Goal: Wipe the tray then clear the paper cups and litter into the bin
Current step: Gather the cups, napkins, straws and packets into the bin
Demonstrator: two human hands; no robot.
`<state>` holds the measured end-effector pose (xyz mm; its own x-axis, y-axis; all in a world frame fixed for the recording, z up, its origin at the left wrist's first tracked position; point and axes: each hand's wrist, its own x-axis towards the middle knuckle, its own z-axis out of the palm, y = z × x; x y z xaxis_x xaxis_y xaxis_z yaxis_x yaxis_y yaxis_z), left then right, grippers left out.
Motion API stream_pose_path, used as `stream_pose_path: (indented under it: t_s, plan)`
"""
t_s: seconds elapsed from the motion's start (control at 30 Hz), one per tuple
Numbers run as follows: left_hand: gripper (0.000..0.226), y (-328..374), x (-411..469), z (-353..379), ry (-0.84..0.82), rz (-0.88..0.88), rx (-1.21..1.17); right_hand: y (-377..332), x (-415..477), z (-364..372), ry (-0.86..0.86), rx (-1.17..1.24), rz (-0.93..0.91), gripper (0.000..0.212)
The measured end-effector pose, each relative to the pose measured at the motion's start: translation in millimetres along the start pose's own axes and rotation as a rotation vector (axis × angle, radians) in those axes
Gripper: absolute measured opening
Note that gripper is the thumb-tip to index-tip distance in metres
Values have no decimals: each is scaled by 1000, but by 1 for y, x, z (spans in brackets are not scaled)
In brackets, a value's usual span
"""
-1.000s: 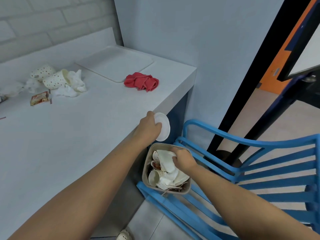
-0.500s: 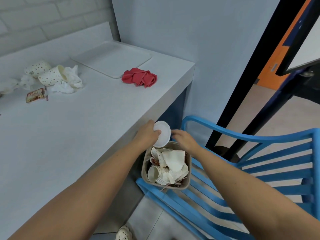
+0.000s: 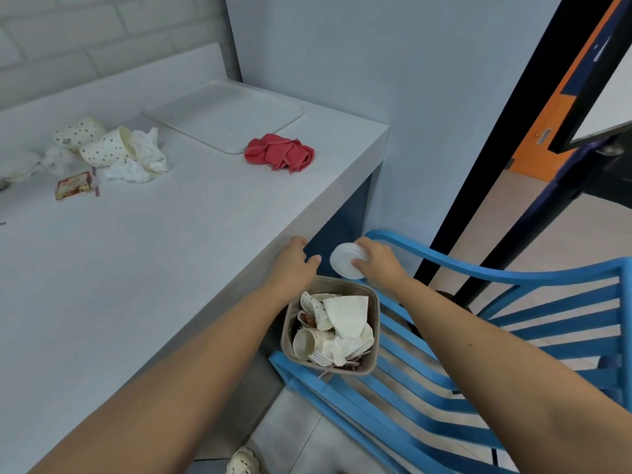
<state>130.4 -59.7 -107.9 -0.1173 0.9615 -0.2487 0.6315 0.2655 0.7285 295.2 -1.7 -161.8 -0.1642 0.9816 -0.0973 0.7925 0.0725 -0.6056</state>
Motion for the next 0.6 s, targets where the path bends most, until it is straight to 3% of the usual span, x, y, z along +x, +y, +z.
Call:
stream_pose_path:
  t_s: [0.13,0.43,0.6]
  plan:
    - [41,11,-11,-8,41,114,26,19,1,18,-48,-186,2,32]
    - [40,11,-22,-27,93,189,-41,40,12,52,-175,-280,23,36]
    - [39,2,-21,-28,141,184,-56,46,14,61,-321,-421,77,55]
